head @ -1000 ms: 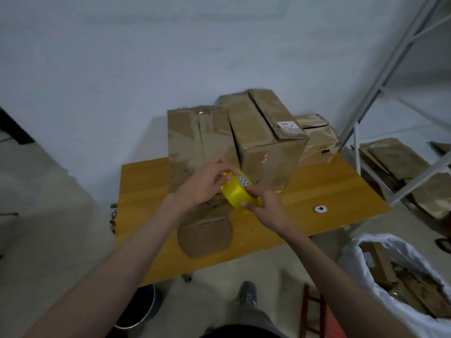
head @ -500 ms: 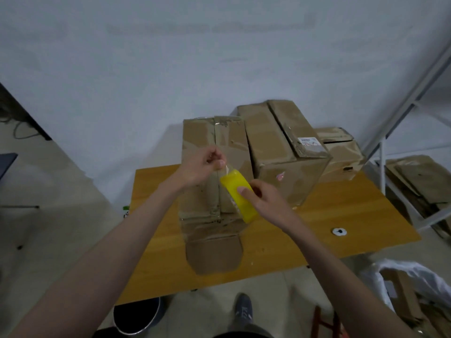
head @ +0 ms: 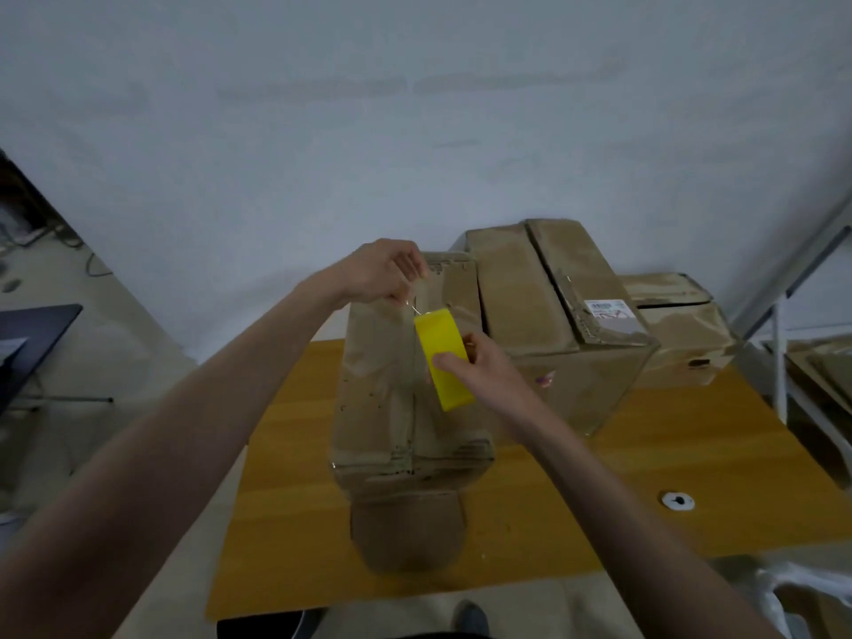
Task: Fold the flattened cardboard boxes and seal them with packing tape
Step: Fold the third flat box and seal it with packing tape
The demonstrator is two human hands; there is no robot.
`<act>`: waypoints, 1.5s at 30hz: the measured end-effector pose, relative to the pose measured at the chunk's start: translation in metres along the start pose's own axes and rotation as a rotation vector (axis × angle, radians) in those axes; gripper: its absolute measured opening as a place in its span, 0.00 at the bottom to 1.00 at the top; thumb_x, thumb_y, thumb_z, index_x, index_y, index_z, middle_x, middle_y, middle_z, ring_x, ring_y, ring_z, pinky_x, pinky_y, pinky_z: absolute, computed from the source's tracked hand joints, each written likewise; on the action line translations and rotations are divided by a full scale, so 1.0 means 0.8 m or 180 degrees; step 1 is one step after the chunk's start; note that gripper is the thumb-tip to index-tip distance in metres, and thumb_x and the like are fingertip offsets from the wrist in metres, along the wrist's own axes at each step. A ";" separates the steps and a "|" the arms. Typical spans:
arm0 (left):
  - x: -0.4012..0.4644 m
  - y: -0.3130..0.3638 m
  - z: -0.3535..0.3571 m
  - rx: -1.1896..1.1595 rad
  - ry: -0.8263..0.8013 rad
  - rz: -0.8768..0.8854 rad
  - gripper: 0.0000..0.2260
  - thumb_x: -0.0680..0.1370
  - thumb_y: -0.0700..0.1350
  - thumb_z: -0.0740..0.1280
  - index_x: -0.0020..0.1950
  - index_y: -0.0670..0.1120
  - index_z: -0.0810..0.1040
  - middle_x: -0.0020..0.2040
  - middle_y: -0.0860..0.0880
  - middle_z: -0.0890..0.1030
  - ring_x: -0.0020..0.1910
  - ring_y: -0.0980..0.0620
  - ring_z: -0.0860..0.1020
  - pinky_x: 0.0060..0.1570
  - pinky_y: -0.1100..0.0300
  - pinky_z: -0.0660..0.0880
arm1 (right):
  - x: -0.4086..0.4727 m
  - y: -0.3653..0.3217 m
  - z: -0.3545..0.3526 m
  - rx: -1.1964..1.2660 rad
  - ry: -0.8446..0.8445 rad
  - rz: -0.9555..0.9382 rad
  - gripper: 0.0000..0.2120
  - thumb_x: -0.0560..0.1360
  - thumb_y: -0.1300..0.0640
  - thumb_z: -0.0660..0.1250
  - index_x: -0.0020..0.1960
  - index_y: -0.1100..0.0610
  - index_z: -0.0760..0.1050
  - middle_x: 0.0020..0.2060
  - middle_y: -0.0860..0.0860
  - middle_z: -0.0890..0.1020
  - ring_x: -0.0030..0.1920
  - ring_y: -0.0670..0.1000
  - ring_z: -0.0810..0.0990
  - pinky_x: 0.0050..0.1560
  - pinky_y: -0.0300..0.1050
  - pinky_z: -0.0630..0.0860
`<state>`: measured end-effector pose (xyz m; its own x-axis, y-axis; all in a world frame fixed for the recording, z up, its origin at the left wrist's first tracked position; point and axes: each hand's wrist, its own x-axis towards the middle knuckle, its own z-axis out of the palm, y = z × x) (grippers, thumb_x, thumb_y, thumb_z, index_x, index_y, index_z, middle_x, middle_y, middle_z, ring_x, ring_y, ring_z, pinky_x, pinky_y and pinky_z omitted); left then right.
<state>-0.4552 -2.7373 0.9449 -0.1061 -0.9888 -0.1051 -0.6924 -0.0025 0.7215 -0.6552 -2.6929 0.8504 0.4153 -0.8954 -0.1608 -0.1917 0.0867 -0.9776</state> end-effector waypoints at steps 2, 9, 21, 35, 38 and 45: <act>0.012 -0.002 -0.003 0.0195 0.0137 -0.0145 0.16 0.71 0.28 0.67 0.56 0.42 0.80 0.53 0.41 0.81 0.47 0.49 0.80 0.45 0.58 0.81 | 0.014 -0.002 0.000 0.0055 -0.0023 -0.0052 0.09 0.76 0.54 0.70 0.53 0.51 0.72 0.54 0.57 0.82 0.53 0.56 0.83 0.49 0.54 0.78; 0.039 -0.022 -0.023 -0.0727 0.0595 -0.0525 0.14 0.70 0.28 0.70 0.53 0.38 0.78 0.39 0.41 0.83 0.39 0.45 0.82 0.53 0.48 0.82 | 0.043 -0.008 0.001 0.0244 -0.0056 -0.0139 0.15 0.77 0.53 0.71 0.58 0.57 0.73 0.48 0.49 0.81 0.40 0.38 0.80 0.34 0.32 0.74; 0.132 -0.037 -0.040 -0.0706 0.1018 -0.0033 0.14 0.67 0.29 0.74 0.45 0.41 0.73 0.37 0.42 0.85 0.33 0.56 0.82 0.36 0.69 0.75 | 0.093 -0.004 0.009 0.0282 0.0037 -0.0190 0.15 0.73 0.51 0.75 0.56 0.52 0.76 0.47 0.46 0.82 0.45 0.43 0.82 0.40 0.37 0.75; 0.282 -0.115 -0.048 -0.0172 0.0322 0.0465 0.10 0.72 0.31 0.72 0.46 0.42 0.73 0.42 0.42 0.79 0.37 0.54 0.76 0.43 0.67 0.73 | 0.200 -0.016 0.032 0.0578 0.0880 0.0223 0.17 0.75 0.42 0.71 0.43 0.56 0.73 0.36 0.50 0.79 0.38 0.49 0.79 0.39 0.47 0.73; 0.303 -0.139 -0.045 -0.0092 0.0030 0.0528 0.09 0.75 0.30 0.68 0.47 0.42 0.73 0.43 0.43 0.77 0.34 0.62 0.75 0.40 0.71 0.70 | 0.216 -0.017 0.034 0.0649 0.0934 0.0328 0.20 0.75 0.44 0.71 0.46 0.61 0.75 0.42 0.60 0.83 0.45 0.61 0.83 0.46 0.59 0.79; 0.329 -0.184 -0.044 -0.0046 -0.0114 0.0391 0.08 0.77 0.31 0.64 0.48 0.43 0.72 0.44 0.45 0.76 0.37 0.54 0.76 0.40 0.62 0.74 | 0.244 -0.013 0.035 0.0448 0.0760 0.0550 0.14 0.75 0.51 0.73 0.52 0.60 0.77 0.47 0.60 0.84 0.49 0.61 0.84 0.53 0.66 0.79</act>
<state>-0.3560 -3.0024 0.8355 -0.2149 -0.9758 -0.0396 -0.6623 0.1158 0.7403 -0.5476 -2.8562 0.8251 0.1639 -0.9379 -0.3058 -0.1092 0.2909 -0.9505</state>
